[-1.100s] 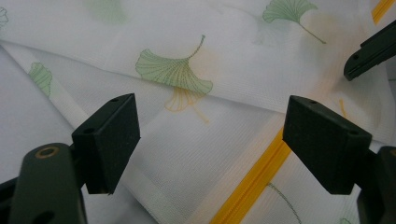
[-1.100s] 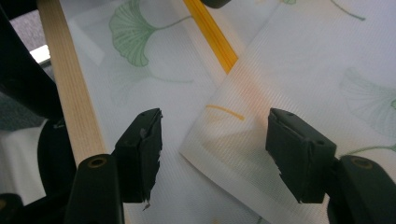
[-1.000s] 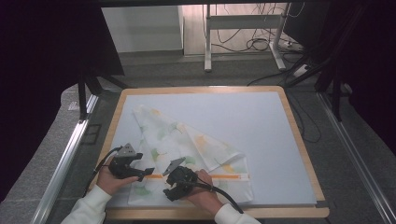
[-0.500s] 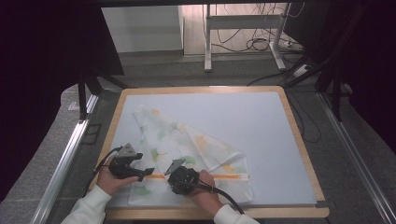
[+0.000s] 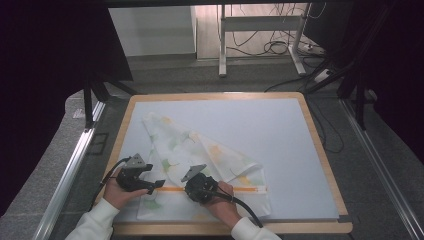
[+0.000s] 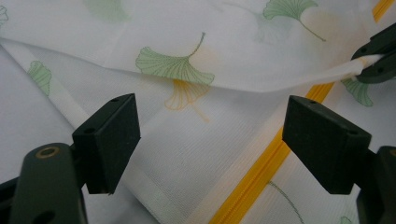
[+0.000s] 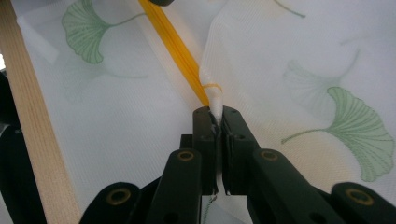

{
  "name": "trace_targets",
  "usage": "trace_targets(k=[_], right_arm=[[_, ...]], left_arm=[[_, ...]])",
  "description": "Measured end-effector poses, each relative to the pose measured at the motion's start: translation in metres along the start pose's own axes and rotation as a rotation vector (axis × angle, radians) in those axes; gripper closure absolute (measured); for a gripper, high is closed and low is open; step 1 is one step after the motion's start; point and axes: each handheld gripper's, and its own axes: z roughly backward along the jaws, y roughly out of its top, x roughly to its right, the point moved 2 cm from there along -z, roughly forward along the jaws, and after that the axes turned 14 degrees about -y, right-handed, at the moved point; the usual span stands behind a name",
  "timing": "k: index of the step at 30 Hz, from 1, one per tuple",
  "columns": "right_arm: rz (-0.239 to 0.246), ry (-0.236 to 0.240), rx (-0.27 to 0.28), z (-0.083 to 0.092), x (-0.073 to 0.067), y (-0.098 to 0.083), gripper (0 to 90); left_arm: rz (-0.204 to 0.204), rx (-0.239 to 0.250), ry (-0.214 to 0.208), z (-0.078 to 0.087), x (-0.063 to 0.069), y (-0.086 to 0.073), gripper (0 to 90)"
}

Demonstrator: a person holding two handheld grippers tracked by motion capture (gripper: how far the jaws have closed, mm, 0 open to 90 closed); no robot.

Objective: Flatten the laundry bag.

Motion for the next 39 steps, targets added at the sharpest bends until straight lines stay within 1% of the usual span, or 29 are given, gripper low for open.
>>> trace_targets(k=[9, 18, 27, 31, 39], right_arm=[[-0.057, 0.036, 0.032, 0.01, 0.016, 0.001, 85.0], [-0.112, 0.046, 0.054, 0.017, 0.033, 0.0, 85.2], [-0.152, 0.032, 0.075, 0.023, 0.048, -0.001, 85.2], [-0.162, 0.024, 0.089, 0.026, 0.054, -0.001, 85.2], [-0.185, 0.011, 0.098, 0.03, 0.063, -0.003, 85.2]], left_arm=[[-0.003, -0.004, 0.001, 0.0, 0.0, 0.0, 18.9], [-0.004, -0.008, -0.002, -0.001, 0.0, 0.0, 19.0], [-0.005, -0.009, 0.001, -0.002, 0.0, 0.0, 19.0], [-0.002, -0.009, 0.001, -0.002, 0.001, -0.001, 19.0], [-0.007, -0.012, 0.0, -0.002, 0.0, 0.0, 19.0]])
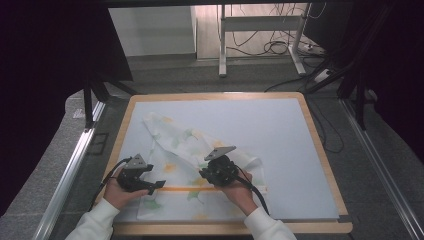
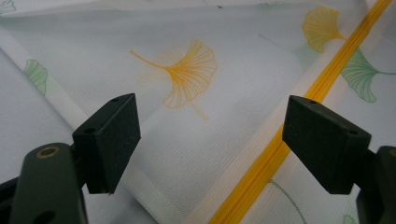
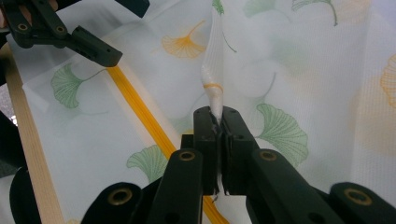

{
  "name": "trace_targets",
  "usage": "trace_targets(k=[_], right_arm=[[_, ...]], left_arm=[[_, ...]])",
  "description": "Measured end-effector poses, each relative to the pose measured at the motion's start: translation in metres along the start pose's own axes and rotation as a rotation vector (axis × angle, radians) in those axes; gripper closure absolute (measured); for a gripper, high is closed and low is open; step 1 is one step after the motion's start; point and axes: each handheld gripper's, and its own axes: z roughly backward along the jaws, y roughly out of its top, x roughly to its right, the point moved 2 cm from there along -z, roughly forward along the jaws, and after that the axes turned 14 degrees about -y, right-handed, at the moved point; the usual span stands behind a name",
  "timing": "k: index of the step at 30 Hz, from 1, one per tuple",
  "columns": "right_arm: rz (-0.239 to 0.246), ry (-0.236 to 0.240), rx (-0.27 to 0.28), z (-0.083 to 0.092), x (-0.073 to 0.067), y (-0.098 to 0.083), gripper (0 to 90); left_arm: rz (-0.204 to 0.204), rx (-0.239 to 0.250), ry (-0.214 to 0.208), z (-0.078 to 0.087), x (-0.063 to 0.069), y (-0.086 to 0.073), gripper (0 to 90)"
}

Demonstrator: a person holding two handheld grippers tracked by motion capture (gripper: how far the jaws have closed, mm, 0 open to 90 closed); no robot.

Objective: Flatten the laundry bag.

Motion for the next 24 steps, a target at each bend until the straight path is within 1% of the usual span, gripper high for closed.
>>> trace_targets(k=[24], right_arm=[[-0.051, -0.043, 0.038, 0.012, 0.024, 0.002, 85.4]], left_arm=[[-0.001, -0.005, -0.001, -0.001, 0.0, 0.0, 19.0]])
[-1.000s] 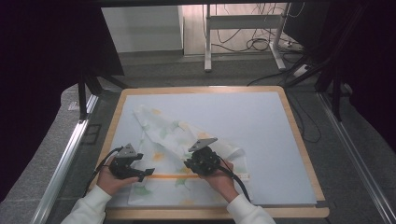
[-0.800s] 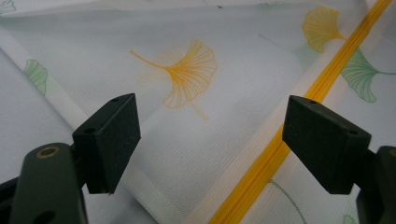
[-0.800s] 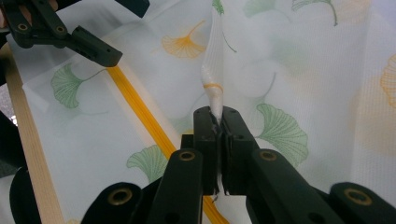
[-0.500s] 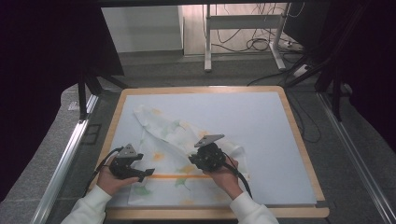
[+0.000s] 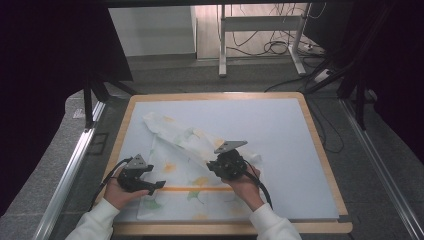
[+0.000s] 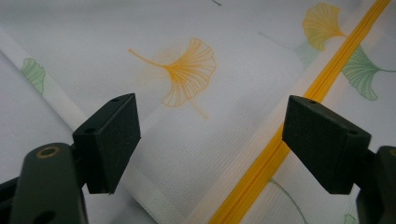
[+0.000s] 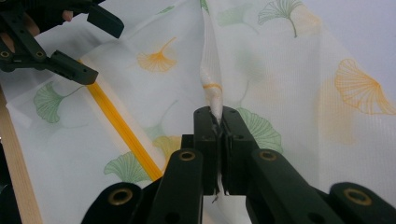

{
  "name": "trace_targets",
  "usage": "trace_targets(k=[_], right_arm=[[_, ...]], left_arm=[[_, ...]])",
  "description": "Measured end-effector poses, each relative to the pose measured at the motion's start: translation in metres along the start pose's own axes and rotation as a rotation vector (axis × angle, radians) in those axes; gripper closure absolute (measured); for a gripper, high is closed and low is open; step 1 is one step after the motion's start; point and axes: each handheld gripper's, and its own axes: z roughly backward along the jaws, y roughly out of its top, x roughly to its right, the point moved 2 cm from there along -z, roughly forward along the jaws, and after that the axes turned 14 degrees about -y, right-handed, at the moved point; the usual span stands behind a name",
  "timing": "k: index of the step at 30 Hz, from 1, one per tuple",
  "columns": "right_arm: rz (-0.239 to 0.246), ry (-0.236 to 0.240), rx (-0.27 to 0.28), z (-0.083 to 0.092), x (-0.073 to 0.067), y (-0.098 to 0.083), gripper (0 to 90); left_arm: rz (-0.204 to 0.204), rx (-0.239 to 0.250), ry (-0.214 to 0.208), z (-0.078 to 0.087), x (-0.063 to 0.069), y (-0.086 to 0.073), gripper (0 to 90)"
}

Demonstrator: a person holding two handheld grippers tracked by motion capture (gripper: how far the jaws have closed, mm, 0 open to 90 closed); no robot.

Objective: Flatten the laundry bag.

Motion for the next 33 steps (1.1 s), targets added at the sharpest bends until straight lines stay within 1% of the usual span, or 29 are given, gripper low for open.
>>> trace_targets(k=[12, 17, 19, 20, 24, 33], right_arm=[[-0.022, -0.017, 0.013, 0.004, 0.012, 0.001, 85.5], [-0.038, -0.026, 0.018, 0.005, 0.017, 0.002, 85.5], [-0.036, -0.031, 0.021, 0.006, 0.019, 0.002, 85.5], [-0.045, -0.036, 0.024, 0.007, 0.022, 0.003, 85.5], [-0.061, -0.047, 0.029, 0.007, 0.028, 0.002, 85.5], [-0.087, -0.073, 0.043, 0.01, 0.042, 0.003, 85.5]], left_arm=[[-0.003, -0.008, 0.001, 0.0, 0.0, 0.0, 19.0], [-0.003, -0.009, 0.001, 0.0, 0.0, 0.0, 19.0], [-0.003, -0.008, 0.001, 0.0, 0.0, 0.0, 19.0], [-0.003, -0.007, 0.001, 0.0, 0.0, 0.0, 19.0], [-0.002, -0.005, 0.001, 0.0, 0.0, 0.0, 19.0], [-0.005, -0.005, 0.002, 0.0, 0.0, 0.0, 19.0]])
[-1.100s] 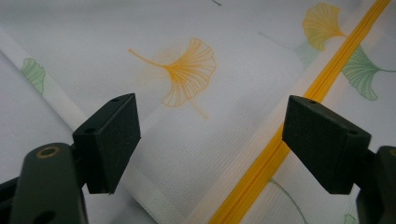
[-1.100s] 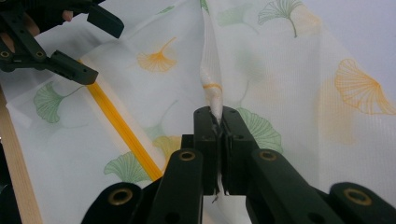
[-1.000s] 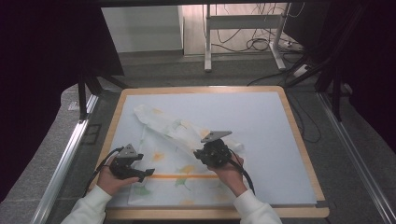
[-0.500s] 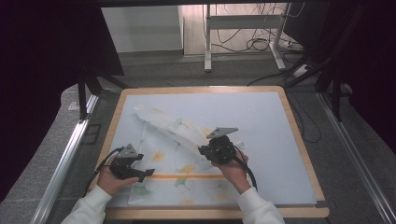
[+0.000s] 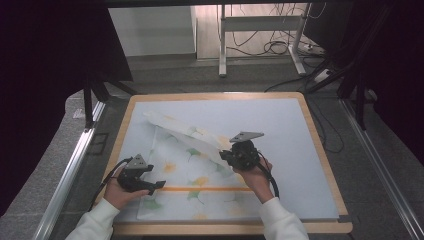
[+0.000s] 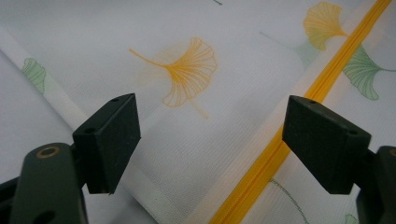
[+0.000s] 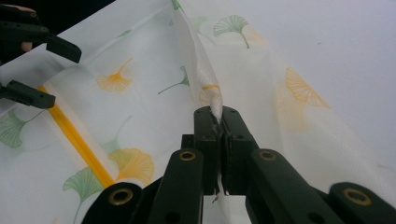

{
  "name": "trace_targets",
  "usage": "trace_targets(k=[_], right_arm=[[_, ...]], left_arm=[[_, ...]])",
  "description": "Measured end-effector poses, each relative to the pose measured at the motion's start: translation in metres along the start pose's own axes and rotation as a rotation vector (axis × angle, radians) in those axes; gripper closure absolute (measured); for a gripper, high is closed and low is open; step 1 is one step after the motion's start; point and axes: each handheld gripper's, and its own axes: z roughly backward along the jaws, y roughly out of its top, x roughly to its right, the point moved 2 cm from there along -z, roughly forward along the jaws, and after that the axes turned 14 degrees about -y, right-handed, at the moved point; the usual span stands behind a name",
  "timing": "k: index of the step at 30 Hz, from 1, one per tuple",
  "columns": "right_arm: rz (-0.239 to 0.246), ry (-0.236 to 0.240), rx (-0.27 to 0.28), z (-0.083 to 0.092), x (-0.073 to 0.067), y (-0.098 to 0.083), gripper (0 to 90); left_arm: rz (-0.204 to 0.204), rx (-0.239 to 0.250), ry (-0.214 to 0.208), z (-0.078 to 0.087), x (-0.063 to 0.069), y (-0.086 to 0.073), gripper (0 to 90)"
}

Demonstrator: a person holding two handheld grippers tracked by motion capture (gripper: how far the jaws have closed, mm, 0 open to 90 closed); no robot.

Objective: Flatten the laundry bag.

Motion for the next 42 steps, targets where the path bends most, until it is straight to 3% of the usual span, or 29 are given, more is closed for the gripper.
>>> trace_targets(k=[27, 42], right_arm=[[-0.071, -0.053, 0.017, -0.008, 0.037, 0.005, 85.6], [-0.117, -0.086, 0.017, -0.023, 0.06, 0.004, 85.4]], left_arm=[[0.0, -0.006, -0.001, -0.001, 0.001, 0.0, 19.0], [0.001, 0.0, -0.002, -0.001, 0.001, 0.0, 19.0]])
